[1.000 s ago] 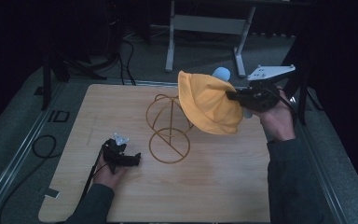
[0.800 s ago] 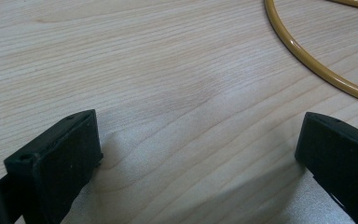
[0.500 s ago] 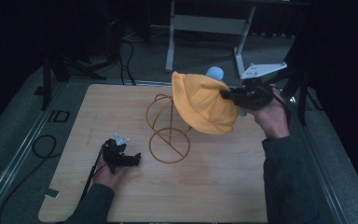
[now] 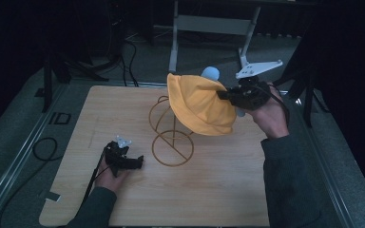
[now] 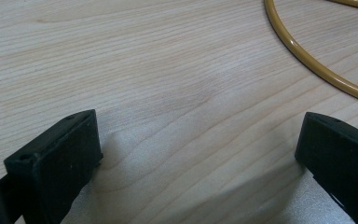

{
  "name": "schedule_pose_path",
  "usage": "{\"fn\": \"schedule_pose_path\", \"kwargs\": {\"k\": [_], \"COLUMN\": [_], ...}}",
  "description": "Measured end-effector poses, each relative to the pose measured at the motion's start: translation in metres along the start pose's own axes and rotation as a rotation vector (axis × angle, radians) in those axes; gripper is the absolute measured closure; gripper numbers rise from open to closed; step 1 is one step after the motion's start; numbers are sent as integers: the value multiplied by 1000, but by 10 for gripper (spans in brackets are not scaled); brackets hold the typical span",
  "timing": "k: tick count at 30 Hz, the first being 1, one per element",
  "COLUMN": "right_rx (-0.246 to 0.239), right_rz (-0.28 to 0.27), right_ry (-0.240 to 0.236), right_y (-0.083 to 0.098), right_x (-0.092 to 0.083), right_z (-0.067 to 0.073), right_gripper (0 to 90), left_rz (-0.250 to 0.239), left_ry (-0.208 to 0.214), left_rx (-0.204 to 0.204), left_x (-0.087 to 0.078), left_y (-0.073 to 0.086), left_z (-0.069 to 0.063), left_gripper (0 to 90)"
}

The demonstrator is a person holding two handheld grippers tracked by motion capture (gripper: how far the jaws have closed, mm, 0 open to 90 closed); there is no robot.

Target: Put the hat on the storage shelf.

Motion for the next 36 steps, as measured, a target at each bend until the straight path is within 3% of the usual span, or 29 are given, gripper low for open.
{"fn": "schedule_pose_path", "kwargs": {"k": [36], "right_rx": [-60], "right_rz": [37], "right_ry": [-51], "right_y": [-24], "right_x": [32], "right_z": [22], "right_gripper": [839], "left_rz": [-2], "left_ry": [-1], "left_rx": [0], "left_x": [0], "left_y": [0], "left_z": [0], "left_gripper": [1]}}
Point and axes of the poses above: each handheld gripper's, and its own axes: x roughly forward along the jaws, y roughly out of its underside, z roughly to its left, the point moved 3 cm from there along x, roughly forward along the jaws, and after that the axes turned 3 degrees about y, right-handed, at the moved point
